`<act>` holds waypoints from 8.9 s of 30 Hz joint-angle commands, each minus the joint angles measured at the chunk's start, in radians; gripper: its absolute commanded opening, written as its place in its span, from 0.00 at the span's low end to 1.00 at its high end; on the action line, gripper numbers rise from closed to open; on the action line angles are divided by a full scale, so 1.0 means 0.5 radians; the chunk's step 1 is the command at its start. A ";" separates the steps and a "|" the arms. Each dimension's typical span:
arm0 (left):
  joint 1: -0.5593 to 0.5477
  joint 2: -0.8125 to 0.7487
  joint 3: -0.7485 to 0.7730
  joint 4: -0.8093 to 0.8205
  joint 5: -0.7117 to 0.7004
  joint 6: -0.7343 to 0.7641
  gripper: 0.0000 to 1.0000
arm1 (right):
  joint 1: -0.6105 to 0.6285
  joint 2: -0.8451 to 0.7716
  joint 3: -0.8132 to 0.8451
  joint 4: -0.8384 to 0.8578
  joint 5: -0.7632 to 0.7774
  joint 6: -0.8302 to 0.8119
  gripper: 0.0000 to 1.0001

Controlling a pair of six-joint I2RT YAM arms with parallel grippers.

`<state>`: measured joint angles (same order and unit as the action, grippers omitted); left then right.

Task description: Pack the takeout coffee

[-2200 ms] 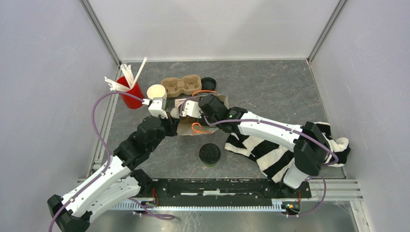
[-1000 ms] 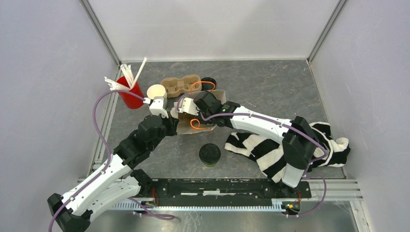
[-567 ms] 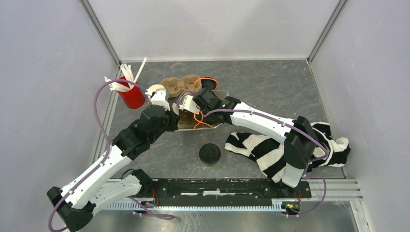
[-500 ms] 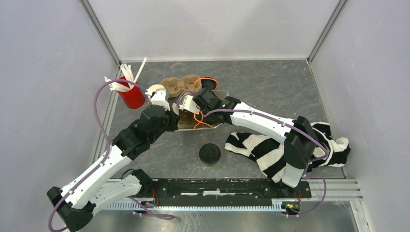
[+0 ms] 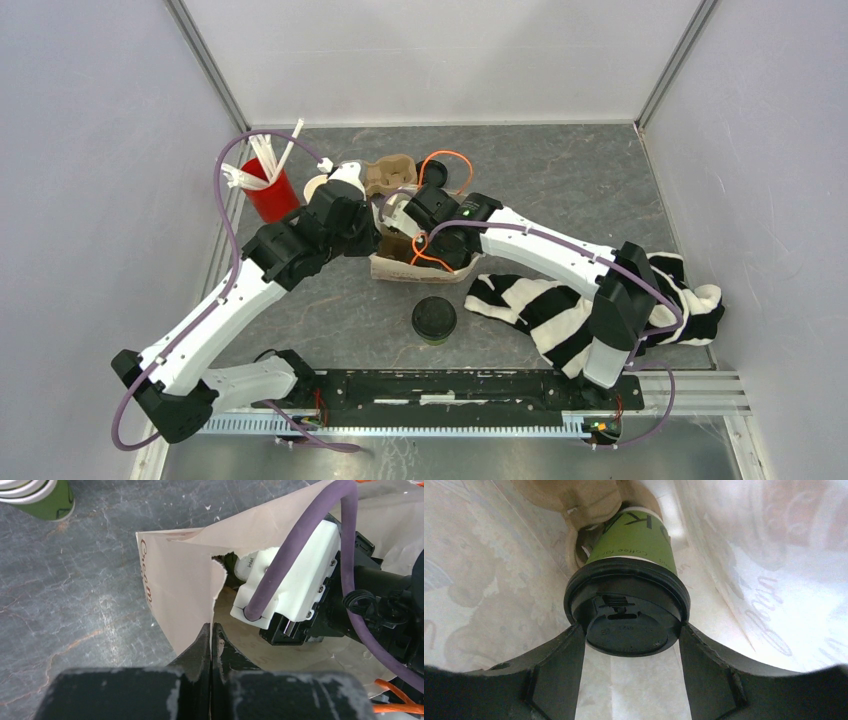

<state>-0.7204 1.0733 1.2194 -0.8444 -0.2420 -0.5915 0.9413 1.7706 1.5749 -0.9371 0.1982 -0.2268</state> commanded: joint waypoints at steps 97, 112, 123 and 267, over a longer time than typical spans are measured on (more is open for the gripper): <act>0.101 0.422 0.066 0.300 0.141 0.211 0.02 | 0.152 -0.816 -0.377 0.826 -0.635 0.387 0.98; 0.370 0.689 0.551 -0.320 0.464 -0.088 0.02 | 0.133 -0.755 0.028 0.429 -0.915 0.885 0.94; 0.379 0.724 0.666 -0.536 0.579 -0.511 0.02 | -0.192 -0.589 0.668 0.225 -1.407 0.942 0.94; 0.607 0.497 0.767 0.332 1.099 -0.040 0.32 | -0.566 0.146 1.033 0.342 -0.628 0.686 0.94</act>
<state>-0.4164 1.3270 1.5406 -0.6571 0.3000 -0.6174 0.6548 1.8782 2.0388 -0.7467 -0.1570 0.1078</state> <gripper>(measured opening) 0.393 0.920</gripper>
